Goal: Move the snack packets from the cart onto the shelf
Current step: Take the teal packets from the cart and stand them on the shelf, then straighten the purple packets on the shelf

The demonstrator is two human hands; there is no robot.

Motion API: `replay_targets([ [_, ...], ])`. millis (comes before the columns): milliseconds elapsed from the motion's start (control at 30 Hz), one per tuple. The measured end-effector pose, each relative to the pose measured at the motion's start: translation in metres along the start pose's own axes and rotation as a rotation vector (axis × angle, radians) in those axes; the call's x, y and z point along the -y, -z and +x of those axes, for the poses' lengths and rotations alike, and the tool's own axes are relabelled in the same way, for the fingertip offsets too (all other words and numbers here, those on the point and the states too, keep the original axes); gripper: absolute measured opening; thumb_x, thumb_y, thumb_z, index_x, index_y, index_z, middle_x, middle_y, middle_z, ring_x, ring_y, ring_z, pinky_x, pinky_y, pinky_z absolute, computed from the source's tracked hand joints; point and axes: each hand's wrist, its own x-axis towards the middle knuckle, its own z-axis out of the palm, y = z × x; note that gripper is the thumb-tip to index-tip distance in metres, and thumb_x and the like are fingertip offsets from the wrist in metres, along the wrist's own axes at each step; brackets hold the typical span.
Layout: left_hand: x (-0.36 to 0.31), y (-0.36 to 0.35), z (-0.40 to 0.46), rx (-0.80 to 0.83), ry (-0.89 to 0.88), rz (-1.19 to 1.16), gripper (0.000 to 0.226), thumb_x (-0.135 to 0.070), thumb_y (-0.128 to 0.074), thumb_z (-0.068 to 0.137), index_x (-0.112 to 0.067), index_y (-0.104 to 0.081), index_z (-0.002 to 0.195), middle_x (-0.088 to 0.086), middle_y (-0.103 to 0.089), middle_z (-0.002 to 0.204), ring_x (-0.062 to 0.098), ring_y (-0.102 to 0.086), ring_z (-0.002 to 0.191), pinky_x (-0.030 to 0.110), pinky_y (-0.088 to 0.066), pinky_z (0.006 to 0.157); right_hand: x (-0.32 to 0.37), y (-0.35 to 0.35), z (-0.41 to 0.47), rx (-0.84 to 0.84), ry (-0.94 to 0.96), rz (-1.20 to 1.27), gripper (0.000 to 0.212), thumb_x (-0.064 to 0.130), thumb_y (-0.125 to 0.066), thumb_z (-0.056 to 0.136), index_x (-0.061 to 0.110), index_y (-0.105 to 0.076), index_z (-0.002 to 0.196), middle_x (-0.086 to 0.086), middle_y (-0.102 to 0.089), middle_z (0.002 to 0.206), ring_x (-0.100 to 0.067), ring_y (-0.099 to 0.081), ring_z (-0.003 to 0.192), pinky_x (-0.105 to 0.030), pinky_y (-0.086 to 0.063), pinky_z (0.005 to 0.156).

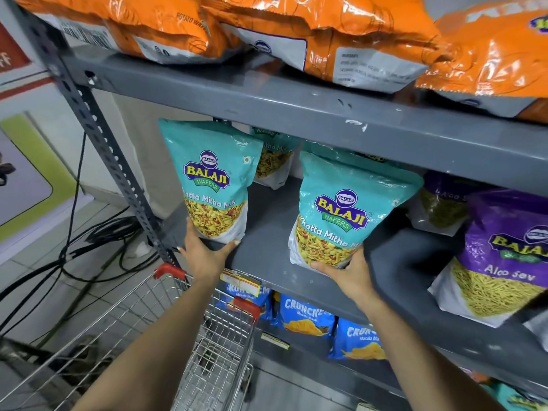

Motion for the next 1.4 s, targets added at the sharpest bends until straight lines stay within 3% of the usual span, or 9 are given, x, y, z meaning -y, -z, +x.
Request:
replay_targets([
  [133, 0.001, 0.001, -0.001, 0.006, 0.008, 0.004, 0.118, -0.036, -0.093, 0.053, -0.021, -0.026, 0.149, 0.003, -0.045, 0.149, 0.026, -0.040, 0.139, 0.057, -0.025, 0.118, 0.000, 0.002, 0.002, 0.022, 0.000, 0.024, 0.098, 0.028, -0.097, 0.051, 0.038, -0.037, 0.128, 0.028, -0.059, 0.111, 0.028, -0.055, 0.093, 0.004, -0.046, 0.066],
  [333, 0.005, 0.001, -0.008, 0.042, 0.091, 0.091, 0.132, -0.048, -0.089, 0.056, -0.011, -0.010, 0.155, 0.010, -0.020, 0.163, 0.028, -0.017, 0.150, 0.045, -0.007, 0.121, -0.004, 0.007, 0.004, 0.072, 0.004, 0.038, 0.103, 0.035, -0.096, 0.048, 0.042, -0.034, 0.130, 0.024, -0.059, 0.120, 0.015, -0.056, 0.107, -0.004, -0.051, 0.075],
  [500, -0.006, -0.004, -0.058, -0.086, -0.139, 0.117, 0.062, -0.029, -0.074, 0.081, -0.005, -0.044, 0.130, 0.021, -0.047, 0.131, 0.038, -0.048, 0.121, 0.049, -0.038, 0.102, -0.024, 0.033, -0.020, 0.026, -0.013, 0.129, 0.113, 0.020, -0.094, 0.056, 0.029, -0.030, 0.149, 0.010, -0.052, 0.135, -0.001, -0.051, 0.125, -0.021, -0.041, 0.104],
  [667, -0.031, -0.048, -0.146, 0.245, -0.292, -0.107, 0.021, -0.006, -0.059, 0.088, -0.022, -0.052, 0.100, -0.003, -0.053, 0.093, 0.012, -0.055, 0.082, 0.040, -0.049, 0.076, -0.053, 0.092, -0.067, -0.237, 0.059, -0.025, 0.046, 0.008, -0.084, 0.074, 0.037, -0.066, 0.105, 0.003, -0.064, 0.114, -0.002, -0.064, 0.105, -0.014, -0.050, 0.092],
  [800, -0.058, -0.099, -0.208, 0.510, -0.417, -0.151, 0.014, -0.008, -0.056, 0.086, -0.018, -0.057, 0.097, -0.004, -0.056, 0.090, 0.019, -0.059, 0.081, 0.047, -0.052, 0.076, -0.073, 0.167, -0.098, -0.477, 0.080, -0.228, 0.016, 0.005, -0.079, 0.080, 0.019, -0.072, 0.082, -0.001, -0.070, 0.092, 0.002, -0.068, 0.083, -0.025, -0.058, 0.075],
  [967, -0.118, -0.173, -0.253, 0.856, -0.266, -0.179, 0.077, -0.033, -0.084, 0.070, -0.013, -0.045, 0.134, -0.006, -0.050, 0.125, 0.014, -0.052, 0.115, 0.033, -0.043, 0.103, -0.101, 0.255, -0.128, -0.740, -0.084, -0.314, 0.030, 0.018, -0.082, 0.077, 0.031, -0.057, 0.067, -0.015, -0.070, 0.073, -0.033, -0.071, 0.071, -0.048, -0.056, 0.066],
  [1100, -0.156, -0.229, -0.263, 1.056, -0.191, -0.125, 0.133, -0.046, -0.093, 0.049, -0.015, -0.016, 0.154, -0.019, -0.026, 0.141, -0.004, -0.027, 0.131, 0.017, -0.026, 0.107, -0.118, 0.322, -0.127, -0.945, -0.112, -0.365, 0.062, 0.022, -0.094, 0.059, 0.005, -0.056, 0.106, -0.014, -0.057, 0.100, -0.035, -0.059, 0.096, -0.028, -0.044, 0.085],
  [1233, -0.171, -0.264, -0.267, 1.064, -0.199, -0.164, 0.111, -0.042, -0.095, 0.046, -0.027, -0.038, 0.139, -0.014, -0.057, 0.128, 0.000, -0.057, 0.113, 0.019, -0.043, 0.087, -0.125, 0.364, -0.106, -0.832, -0.160, -0.252, 0.119, 0.016, -0.097, 0.051, 0.000, -0.028, 0.146, -0.022, -0.044, 0.144, -0.036, -0.044, 0.136, -0.050, -0.038, 0.111],
  [1400, -0.162, -0.266, -0.266, 1.048, -0.176, -0.164, 0.088, -0.047, -0.091, 0.051, -0.033, -0.049, 0.128, -0.013, -0.067, 0.121, 0.007, -0.063, 0.109, 0.015, -0.044, 0.083, -0.126, 0.358, -0.094, -0.764, -0.129, -0.225, 0.144, 0.033, -0.097, 0.044, 0.029, -0.006, 0.154, -0.005, -0.040, 0.155, -0.023, -0.048, 0.135, -0.042, -0.042, 0.109],
])
